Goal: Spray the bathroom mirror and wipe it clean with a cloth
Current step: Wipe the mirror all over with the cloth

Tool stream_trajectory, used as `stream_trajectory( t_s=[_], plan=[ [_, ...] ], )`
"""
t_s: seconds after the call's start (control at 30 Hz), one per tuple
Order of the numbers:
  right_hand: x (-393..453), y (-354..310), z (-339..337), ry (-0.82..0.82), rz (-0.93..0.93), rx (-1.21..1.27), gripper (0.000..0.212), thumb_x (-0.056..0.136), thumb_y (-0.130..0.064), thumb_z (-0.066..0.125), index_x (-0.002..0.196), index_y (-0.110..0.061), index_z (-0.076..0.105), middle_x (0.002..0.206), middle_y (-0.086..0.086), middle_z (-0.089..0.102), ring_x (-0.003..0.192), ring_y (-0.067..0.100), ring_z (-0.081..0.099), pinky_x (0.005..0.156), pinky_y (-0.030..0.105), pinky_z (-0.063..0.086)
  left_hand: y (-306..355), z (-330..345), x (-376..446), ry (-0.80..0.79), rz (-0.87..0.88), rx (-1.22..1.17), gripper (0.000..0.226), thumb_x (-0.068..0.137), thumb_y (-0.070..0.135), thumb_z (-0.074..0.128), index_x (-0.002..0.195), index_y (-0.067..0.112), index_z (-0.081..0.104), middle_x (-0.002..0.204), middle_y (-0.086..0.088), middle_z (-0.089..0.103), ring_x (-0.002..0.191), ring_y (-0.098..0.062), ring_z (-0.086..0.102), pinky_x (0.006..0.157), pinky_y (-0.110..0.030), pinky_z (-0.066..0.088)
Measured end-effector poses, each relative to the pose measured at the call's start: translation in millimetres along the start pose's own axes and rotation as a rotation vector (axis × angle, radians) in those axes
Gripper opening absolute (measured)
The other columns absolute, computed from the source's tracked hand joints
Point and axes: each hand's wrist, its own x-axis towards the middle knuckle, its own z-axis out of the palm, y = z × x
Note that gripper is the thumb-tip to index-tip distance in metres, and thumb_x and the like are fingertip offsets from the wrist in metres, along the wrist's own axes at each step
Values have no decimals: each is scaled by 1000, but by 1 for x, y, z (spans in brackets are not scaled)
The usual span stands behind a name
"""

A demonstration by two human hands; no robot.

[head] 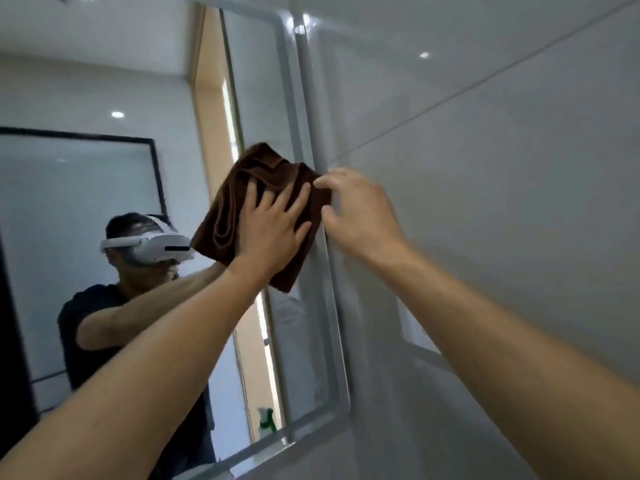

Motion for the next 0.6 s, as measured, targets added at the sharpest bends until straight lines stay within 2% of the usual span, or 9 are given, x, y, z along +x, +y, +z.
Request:
stream_trajectory(
  t_s=[0.07, 0.17, 0.23, 0.3, 0.37, 0.47, 0.53, 0.6],
  plan=[
    [-7, 2, 6, -32, 19, -3, 45, 87, -4, 52, 129, -17, 63, 138, -1, 58, 128, 19, 53, 103, 30, 41, 32, 18, -55, -43, 105, -78, 64, 92, 46, 53, 150, 23, 41, 153, -6, 44, 140, -31, 36, 119, -55, 13],
    [-21, 4, 15, -101, 41, 3, 46, 90, -3, 52, 134, -16, 59, 142, 0, 54, 130, 18, 51, 105, 31, 40, 68, 38, -140, -141, 250, -172, 62, 87, 38, 57, 145, 17, 50, 151, -9, 47, 139, -34, 38, 119, -55, 10],
    [-32, 4, 20, -143, 56, 11, 45, 92, -3, 51, 135, -15, 58, 143, 1, 53, 130, 20, 51, 105, 32, 41, 77, 44, -186, -220, 359, -159, 62, 85, 37, 60, 143, 17, 53, 148, -8, 50, 136, -35, 41, 121, -53, 3],
    [-41, 4, 25, -188, 63, 6, 44, 94, -3, 52, 136, -15, 56, 144, 2, 52, 130, 20, 51, 105, 31, 41, 74, 44, -215, -300, 487, -68, 68, 80, 41, 66, 143, 18, 53, 147, -7, 52, 138, -34, 36, 123, -52, -2],
    [-46, 4, 27, -218, 80, 0, 45, 94, -3, 52, 137, -15, 56, 144, 3, 52, 130, 21, 51, 105, 32, 41, 58, 40, -225, -337, 596, 0, 79, 72, 47, 75, 142, 20, 54, 146, -6, 53, 138, -32, 32, 121, -53, 0],
    [-46, 3, 22, -240, 101, -21, 48, 91, -1, 48, 136, -16, 56, 143, 4, 53, 130, 23, 51, 103, 34, 42, 20, 29, -207, -297, 705, 9, 79, 75, 53, 71, 145, 22, 50, 148, -5, 50, 140, -32, 31, 120, -53, 1],
    [-46, 3, 17, -230, 107, -24, 50, 90, 0, 47, 136, -16, 57, 142, 4, 55, 128, 24, 53, 102, 34, 43, -8, 18, -178, -257, 701, -8, 75, 82, 55, 64, 147, 24, 46, 151, -5, 46, 143, -33, 32, 120, -54, 5],
    [-46, 4, 12, -209, 110, -16, 51, 89, 2, 46, 134, -16, 58, 141, 4, 56, 128, 25, 53, 103, 35, 43, -34, 6, -138, -212, 614, 0, 71, 88, 57, 55, 150, 25, 42, 155, -6, 41, 145, -34, 32, 120, -57, 11]
  ],
)
